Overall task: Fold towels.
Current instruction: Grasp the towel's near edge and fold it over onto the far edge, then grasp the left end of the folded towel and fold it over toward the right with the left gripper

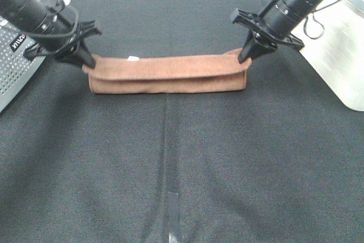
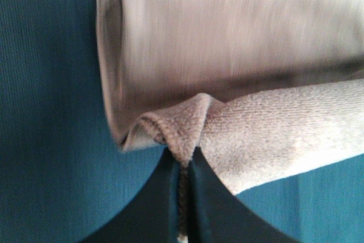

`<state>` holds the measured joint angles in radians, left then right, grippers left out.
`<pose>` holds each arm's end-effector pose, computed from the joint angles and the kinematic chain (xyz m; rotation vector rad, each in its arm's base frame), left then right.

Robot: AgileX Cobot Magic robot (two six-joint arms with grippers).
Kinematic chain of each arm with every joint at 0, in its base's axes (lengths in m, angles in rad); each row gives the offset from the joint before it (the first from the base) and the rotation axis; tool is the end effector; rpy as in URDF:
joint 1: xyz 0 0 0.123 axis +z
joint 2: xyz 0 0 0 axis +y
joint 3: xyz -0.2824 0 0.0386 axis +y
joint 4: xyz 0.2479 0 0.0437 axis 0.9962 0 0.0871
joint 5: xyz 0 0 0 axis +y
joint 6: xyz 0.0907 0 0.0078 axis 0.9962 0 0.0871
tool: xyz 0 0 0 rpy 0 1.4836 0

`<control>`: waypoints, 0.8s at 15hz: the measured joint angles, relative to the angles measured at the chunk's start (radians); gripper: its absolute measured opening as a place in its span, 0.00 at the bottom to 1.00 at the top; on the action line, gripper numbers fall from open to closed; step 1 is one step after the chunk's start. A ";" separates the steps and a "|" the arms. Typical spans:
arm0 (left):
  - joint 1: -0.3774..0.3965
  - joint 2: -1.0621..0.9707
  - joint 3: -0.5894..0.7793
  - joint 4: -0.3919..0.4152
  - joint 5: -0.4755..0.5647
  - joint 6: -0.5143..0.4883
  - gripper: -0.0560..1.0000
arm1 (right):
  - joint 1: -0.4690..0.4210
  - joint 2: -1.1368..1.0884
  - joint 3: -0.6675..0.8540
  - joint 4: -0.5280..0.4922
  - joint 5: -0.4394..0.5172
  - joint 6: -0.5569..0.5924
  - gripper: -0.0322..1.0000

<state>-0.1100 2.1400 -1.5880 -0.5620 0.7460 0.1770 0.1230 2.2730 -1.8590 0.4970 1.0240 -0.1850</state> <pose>0.4486 -0.0827 0.1705 -0.0842 2.7120 -0.6099 0.4710 0.0956 0.1740 -0.1319 2.8395 0.6438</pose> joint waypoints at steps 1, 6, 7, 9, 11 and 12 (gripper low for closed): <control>0.000 0.027 -0.041 0.000 -0.013 -0.004 0.06 | 0.000 0.039 -0.055 -0.003 0.003 0.007 0.03; 0.000 0.154 -0.112 -0.002 -0.153 -0.018 0.06 | 0.000 0.234 -0.277 -0.007 0.014 0.022 0.03; 0.000 0.172 -0.112 -0.009 -0.176 -0.026 0.07 | 0.000 0.253 -0.284 -0.007 0.014 0.027 0.03; 0.000 0.182 -0.112 -0.010 -0.182 -0.031 0.08 | 0.000 0.266 -0.284 -0.007 0.012 0.033 0.07; 0.000 0.187 -0.112 -0.011 -0.191 -0.034 0.19 | 0.000 0.272 -0.285 -0.007 0.009 0.042 0.33; 0.000 0.187 -0.112 -0.011 -0.194 -0.034 0.30 | 0.000 0.272 -0.293 -0.007 0.015 0.042 0.58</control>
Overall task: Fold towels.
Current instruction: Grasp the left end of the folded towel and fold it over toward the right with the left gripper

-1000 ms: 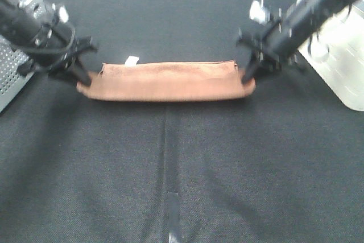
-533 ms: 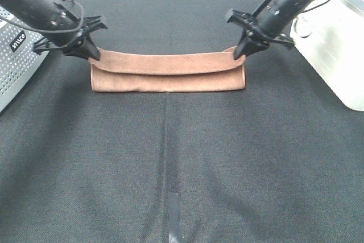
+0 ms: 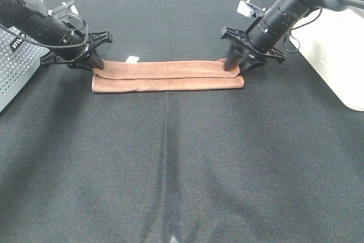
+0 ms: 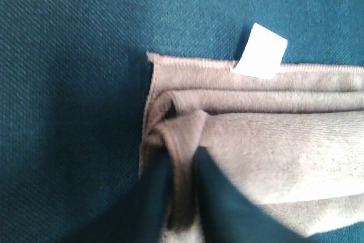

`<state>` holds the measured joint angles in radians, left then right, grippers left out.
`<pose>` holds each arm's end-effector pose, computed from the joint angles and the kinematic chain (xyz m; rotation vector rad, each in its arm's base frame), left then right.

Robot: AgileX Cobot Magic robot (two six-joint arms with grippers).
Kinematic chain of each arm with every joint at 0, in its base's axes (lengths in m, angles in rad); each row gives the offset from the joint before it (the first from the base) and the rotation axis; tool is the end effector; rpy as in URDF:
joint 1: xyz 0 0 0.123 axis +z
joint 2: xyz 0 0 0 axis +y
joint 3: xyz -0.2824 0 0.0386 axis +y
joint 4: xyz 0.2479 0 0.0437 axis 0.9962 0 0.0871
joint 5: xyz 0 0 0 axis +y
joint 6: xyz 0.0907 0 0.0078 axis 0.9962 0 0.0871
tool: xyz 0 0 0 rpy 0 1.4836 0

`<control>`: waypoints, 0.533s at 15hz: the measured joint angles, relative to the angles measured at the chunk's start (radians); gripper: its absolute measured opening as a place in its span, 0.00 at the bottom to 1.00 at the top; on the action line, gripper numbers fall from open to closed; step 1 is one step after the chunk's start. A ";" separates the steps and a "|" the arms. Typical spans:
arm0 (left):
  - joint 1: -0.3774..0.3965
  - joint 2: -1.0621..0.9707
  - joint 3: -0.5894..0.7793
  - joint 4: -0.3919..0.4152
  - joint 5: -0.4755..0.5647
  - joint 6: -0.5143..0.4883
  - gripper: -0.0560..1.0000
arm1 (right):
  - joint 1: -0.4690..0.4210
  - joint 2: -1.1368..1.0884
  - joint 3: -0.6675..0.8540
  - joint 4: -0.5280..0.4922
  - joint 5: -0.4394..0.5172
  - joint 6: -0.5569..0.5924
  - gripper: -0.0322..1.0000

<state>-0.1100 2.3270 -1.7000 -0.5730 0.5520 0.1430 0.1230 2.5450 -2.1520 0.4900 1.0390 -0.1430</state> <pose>0.4882 -0.0800 0.1176 -0.2185 2.6110 -0.5425 0.5156 0.1010 0.1152 -0.0883 2.8438 0.6474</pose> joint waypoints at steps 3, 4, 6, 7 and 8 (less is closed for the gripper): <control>0.000 0.000 -0.023 0.001 0.008 -0.002 0.77 | 0.000 0.000 -0.054 -0.013 0.069 0.000 0.74; 0.000 0.000 -0.023 0.001 0.008 -0.002 0.86 | 0.000 0.000 -0.074 -0.023 0.088 0.000 0.75; 0.000 0.005 -0.023 0.004 0.009 -0.002 0.90 | 0.000 0.000 -0.089 -0.031 0.107 0.000 0.75; 0.000 0.012 -0.024 0.005 0.015 -0.002 0.90 | 0.000 0.000 -0.089 -0.035 0.107 0.000 0.75; 0.000 0.024 -0.025 0.005 0.018 -0.002 0.90 | 0.000 0.000 -0.089 -0.035 0.107 0.000 0.75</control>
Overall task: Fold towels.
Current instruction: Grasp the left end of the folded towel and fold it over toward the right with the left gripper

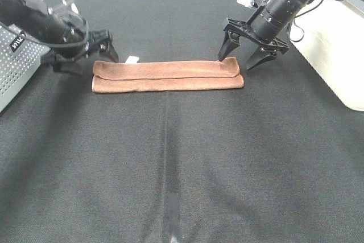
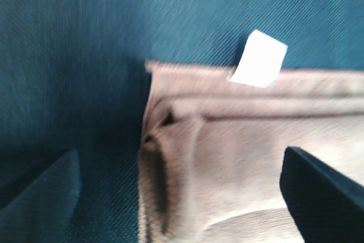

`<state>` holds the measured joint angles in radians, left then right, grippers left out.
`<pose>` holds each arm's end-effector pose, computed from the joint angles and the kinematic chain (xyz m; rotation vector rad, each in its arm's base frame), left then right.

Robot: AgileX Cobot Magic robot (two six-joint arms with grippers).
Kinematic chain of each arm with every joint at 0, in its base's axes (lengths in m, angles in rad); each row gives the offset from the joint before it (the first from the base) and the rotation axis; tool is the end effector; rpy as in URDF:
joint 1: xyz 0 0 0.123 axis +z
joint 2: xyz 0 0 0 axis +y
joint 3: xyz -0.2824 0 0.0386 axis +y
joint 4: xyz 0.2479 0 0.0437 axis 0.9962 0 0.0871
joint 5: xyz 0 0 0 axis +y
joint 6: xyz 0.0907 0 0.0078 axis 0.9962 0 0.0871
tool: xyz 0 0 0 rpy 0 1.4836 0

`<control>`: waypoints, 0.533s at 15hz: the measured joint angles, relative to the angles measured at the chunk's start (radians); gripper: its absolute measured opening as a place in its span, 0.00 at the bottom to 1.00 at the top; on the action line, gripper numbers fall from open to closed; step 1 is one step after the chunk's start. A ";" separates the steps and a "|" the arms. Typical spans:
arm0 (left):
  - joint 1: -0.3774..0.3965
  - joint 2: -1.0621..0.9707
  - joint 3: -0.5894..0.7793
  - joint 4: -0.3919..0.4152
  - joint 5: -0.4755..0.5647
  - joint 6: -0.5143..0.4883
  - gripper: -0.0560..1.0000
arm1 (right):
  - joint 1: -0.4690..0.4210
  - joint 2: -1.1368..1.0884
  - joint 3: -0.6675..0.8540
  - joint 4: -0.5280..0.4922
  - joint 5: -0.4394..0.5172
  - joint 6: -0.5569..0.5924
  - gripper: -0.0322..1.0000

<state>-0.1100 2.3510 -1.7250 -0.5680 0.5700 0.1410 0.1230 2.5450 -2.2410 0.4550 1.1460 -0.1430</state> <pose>0.4911 -0.0809 0.1118 -0.2113 2.6276 -0.5461 0.5170 0.1007 0.1364 -0.1711 2.8615 0.6285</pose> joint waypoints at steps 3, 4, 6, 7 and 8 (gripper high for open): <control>0.000 0.028 -0.005 -0.047 0.005 0.000 0.88 | 0.000 0.000 -0.001 -0.007 0.000 0.000 0.75; 0.000 0.033 -0.009 -0.073 0.003 0.000 0.85 | 0.000 0.000 -0.001 -0.008 0.000 0.000 0.75; -0.002 0.044 -0.010 -0.105 -0.006 0.001 0.75 | 0.000 0.000 -0.001 -0.010 0.000 0.000 0.75; -0.008 0.049 -0.010 -0.119 -0.009 0.001 0.62 | 0.000 0.000 -0.001 -0.010 0.000 0.000 0.75; -0.014 0.053 -0.010 -0.119 -0.009 0.000 0.52 | 0.000 0.000 -0.001 -0.010 0.000 0.000 0.75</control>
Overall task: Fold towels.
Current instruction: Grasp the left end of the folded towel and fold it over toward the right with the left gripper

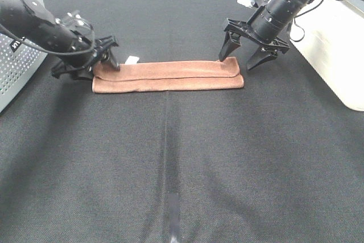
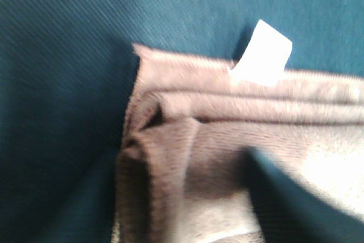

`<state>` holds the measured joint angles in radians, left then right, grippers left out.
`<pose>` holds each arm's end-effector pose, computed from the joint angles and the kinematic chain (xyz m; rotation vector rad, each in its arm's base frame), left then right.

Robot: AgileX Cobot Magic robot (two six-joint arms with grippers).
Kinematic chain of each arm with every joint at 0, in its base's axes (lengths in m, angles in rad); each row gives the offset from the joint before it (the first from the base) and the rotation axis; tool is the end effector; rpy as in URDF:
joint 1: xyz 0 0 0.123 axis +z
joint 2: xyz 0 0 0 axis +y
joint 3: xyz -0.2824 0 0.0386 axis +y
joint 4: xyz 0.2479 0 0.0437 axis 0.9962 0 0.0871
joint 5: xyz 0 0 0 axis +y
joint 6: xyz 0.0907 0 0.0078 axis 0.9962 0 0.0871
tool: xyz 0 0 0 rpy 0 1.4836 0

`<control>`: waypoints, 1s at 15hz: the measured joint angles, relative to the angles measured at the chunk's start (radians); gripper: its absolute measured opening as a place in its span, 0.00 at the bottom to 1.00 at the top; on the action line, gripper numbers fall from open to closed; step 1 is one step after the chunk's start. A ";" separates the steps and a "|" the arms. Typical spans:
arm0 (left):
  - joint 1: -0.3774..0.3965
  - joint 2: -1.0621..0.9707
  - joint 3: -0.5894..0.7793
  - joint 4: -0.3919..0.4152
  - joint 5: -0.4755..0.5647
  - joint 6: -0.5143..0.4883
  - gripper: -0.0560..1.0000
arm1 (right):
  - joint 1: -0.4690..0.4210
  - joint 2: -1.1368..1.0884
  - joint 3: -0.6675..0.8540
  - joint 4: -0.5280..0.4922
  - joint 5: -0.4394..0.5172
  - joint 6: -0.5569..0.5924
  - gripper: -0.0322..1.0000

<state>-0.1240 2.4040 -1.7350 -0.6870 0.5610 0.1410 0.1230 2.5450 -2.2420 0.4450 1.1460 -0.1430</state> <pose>0.4926 -0.0924 0.0912 -0.3265 2.6356 -0.6533 0.5171 0.0999 0.1363 -0.1763 2.8630 0.6147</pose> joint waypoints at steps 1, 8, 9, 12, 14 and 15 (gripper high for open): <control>-0.004 0.005 0.000 0.000 0.000 0.000 0.41 | 0.000 0.000 0.000 0.000 0.000 0.000 0.75; 0.005 -0.019 0.000 0.065 0.048 -0.001 0.12 | 0.000 0.000 -0.001 -0.006 0.047 0.000 0.75; 0.017 -0.043 0.000 0.103 0.066 -0.002 0.12 | 0.000 0.000 -0.002 -0.008 0.059 0.000 0.75; 0.068 -0.159 0.000 0.203 0.098 -0.057 0.12 | 0.000 0.000 -0.002 -0.008 0.061 0.000 0.75; 0.070 -0.216 0.000 0.221 0.105 -0.087 0.12 | 0.000 0.000 -0.002 -0.008 0.061 0.001 0.75; 0.064 -0.233 -0.009 0.209 0.117 -0.096 0.12 | 0.000 0.000 -0.003 -0.008 0.062 0.001 0.75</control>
<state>-0.0600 2.1710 -1.7440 -0.4780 0.6780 0.0450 0.1230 2.5450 -2.2450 0.4370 1.2080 -0.1420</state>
